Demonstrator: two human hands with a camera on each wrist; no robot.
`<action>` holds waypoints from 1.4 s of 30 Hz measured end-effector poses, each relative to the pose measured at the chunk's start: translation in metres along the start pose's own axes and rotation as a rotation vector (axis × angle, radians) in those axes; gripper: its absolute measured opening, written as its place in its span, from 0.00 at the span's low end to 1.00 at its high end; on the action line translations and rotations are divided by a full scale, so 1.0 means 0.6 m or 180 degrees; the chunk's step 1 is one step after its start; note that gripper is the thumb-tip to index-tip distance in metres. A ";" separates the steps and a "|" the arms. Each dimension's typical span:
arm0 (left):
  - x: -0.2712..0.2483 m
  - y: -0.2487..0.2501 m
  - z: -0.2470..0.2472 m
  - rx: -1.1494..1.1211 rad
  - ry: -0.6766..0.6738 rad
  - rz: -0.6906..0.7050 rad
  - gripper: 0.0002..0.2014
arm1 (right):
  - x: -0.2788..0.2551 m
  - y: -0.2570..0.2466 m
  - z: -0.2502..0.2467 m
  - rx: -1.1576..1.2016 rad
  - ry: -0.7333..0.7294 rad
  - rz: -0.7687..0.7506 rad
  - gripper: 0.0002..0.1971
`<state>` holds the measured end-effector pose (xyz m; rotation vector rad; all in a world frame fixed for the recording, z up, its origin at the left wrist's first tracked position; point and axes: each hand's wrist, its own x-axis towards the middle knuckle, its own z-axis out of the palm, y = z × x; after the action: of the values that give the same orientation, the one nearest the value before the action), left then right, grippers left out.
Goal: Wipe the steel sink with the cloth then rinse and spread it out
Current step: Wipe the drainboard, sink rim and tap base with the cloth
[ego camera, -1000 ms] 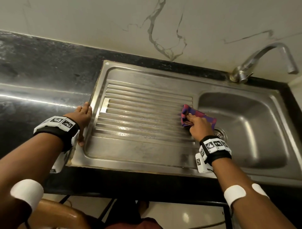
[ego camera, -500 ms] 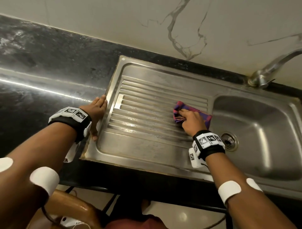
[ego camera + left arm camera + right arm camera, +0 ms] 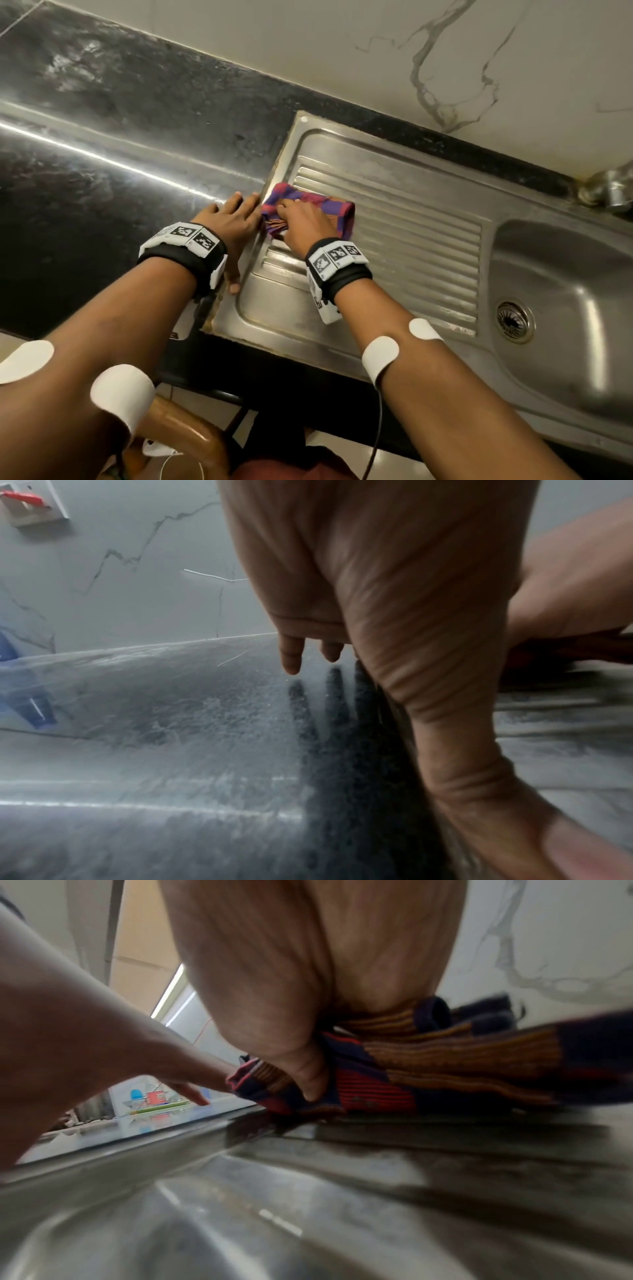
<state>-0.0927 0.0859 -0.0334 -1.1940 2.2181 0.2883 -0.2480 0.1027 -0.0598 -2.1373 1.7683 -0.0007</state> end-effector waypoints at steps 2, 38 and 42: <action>-0.005 0.002 -0.001 0.0040 0.0077 -0.0016 0.80 | 0.006 -0.012 0.001 -0.0079 -0.0040 0.0027 0.18; -0.014 0.011 0.022 -0.0478 0.0180 0.0035 0.69 | -0.373 0.305 -0.019 0.0484 0.0424 0.2314 0.27; -0.014 0.010 0.022 -0.0496 0.0161 0.0044 0.69 | -0.364 0.256 -0.019 0.0395 0.0425 0.2207 0.27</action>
<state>-0.0887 0.1009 -0.0393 -1.2808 2.2827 0.4484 -0.4432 0.2840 -0.0418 -1.3752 2.4234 -0.0731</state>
